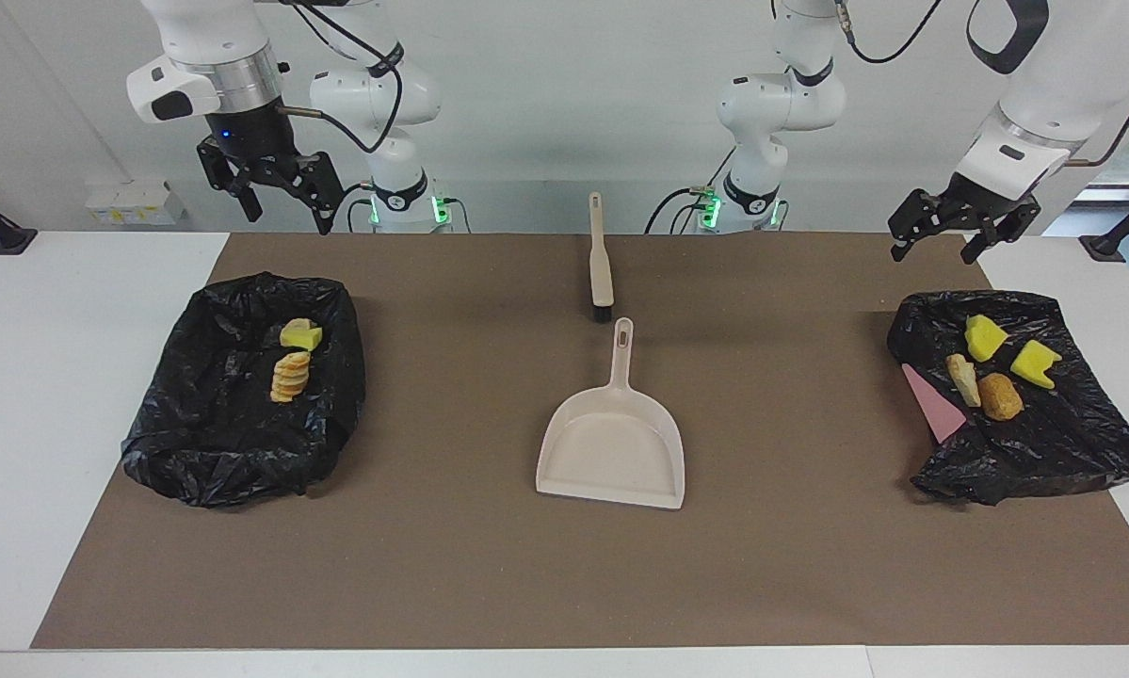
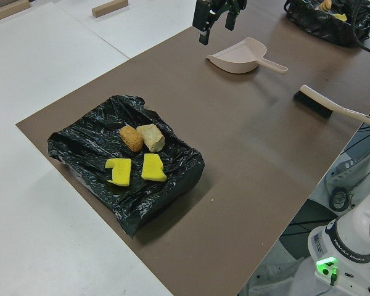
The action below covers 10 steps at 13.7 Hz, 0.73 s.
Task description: Sweep and dump trash in bin
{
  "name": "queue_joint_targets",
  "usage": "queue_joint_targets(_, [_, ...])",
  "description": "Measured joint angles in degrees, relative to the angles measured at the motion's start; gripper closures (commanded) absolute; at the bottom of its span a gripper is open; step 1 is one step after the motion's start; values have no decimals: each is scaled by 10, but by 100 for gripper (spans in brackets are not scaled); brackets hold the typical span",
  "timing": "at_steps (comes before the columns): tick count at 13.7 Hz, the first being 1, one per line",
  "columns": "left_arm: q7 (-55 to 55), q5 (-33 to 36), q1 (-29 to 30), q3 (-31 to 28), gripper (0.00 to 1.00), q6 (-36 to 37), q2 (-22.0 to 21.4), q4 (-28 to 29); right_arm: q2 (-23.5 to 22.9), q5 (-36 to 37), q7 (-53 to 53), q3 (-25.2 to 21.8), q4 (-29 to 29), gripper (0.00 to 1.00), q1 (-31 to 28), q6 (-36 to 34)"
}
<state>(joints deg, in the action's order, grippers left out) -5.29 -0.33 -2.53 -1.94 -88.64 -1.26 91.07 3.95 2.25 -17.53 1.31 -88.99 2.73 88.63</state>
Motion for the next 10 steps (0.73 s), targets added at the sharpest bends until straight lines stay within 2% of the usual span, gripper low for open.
queue_joint_targets(5, [-3, 0, 0, 0, 0, 38, 16, -36, 0, 0, 0, 0, 0, 0, 0, 0])
queue_joint_targets(10, [-13, 0, 0, 0, 0, 41, 26, -50, 0, 0, 0, 0, 0, 0, 0, 0])
